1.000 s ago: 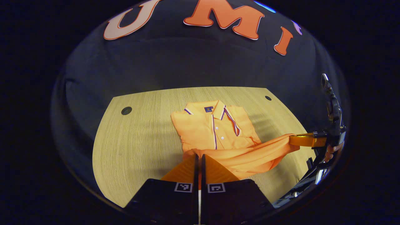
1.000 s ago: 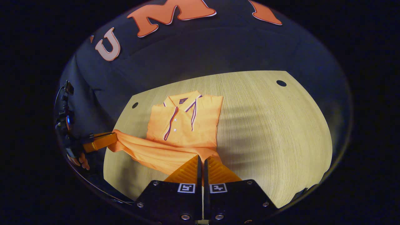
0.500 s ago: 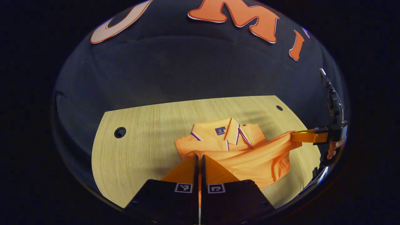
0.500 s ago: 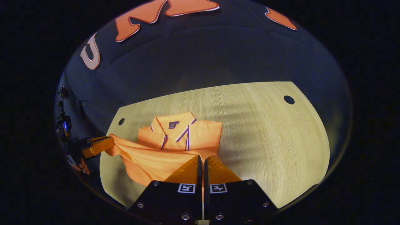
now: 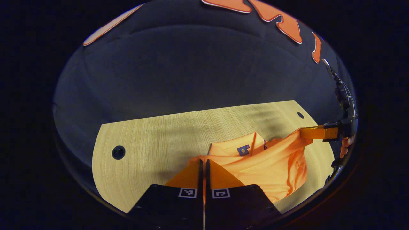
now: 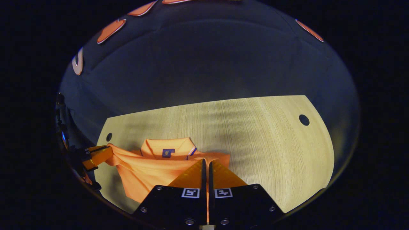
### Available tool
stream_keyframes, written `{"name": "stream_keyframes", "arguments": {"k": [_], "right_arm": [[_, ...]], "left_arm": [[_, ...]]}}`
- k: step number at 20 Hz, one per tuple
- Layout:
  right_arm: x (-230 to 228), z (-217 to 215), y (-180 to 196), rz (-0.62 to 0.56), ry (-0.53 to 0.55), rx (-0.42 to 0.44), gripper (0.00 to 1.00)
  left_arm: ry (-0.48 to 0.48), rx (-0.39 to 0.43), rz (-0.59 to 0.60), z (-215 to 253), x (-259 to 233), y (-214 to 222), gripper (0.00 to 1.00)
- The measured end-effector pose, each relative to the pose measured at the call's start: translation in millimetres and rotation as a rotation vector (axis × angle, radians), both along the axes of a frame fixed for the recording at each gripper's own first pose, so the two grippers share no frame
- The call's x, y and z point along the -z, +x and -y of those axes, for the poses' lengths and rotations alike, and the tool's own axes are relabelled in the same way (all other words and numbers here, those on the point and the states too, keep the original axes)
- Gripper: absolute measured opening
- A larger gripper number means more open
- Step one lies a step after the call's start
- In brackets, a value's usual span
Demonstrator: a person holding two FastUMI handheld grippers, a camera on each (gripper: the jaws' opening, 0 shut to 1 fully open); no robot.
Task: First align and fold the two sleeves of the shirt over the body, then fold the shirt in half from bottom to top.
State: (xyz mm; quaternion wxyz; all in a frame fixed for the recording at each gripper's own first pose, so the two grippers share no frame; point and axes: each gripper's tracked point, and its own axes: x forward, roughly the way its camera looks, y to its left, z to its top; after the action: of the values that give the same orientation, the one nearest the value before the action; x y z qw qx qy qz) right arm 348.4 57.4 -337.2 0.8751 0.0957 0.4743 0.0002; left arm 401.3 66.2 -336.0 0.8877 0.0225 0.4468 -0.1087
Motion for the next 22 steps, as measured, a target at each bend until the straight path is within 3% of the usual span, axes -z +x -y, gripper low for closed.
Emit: {"name": "stream_keyframes", "arguments": {"k": [2,3,4,5,6,7,8,13,22], "right_arm": [[2,-10,6,-0.005,0.019,0.035,0.08],[0,-13,11,0.025,0.022,0.039,0.34],[-9,-12,12,0.056,0.012,0.040,0.51],[-14,-10,13,0.078,0.001,0.035,0.77],[-23,-10,9,0.096,-0.008,0.031,0.92],[-33,-8,7,0.120,-0.021,0.030,0.98],[-43,-6,4,0.153,-0.032,0.026,0.98],[-114,13,-24,0.345,-0.095,0.020,0.98],[-232,29,-136,0.661,-0.155,-0.046,0.98]], "left_arm": [[0.009,0.006,0.009,6,-6,7,0.07],[-0.008,0.018,0.032,13,-11,11,0.24],[-0.025,0.022,0.056,20,-21,12,0.48],[-0.031,0.022,0.080,21,-31,13,0.72],[-0.023,0.012,0.109,17,-42,14,0.85],[-0.015,0.003,0.136,14,-53,15,0.90],[-0.007,-0.008,0.163,9,-60,14,0.96],[-0.013,-0.066,0.291,3,-119,0,0.98],[-0.038,-0.180,0.537,23,-271,-118,0.98]]}}
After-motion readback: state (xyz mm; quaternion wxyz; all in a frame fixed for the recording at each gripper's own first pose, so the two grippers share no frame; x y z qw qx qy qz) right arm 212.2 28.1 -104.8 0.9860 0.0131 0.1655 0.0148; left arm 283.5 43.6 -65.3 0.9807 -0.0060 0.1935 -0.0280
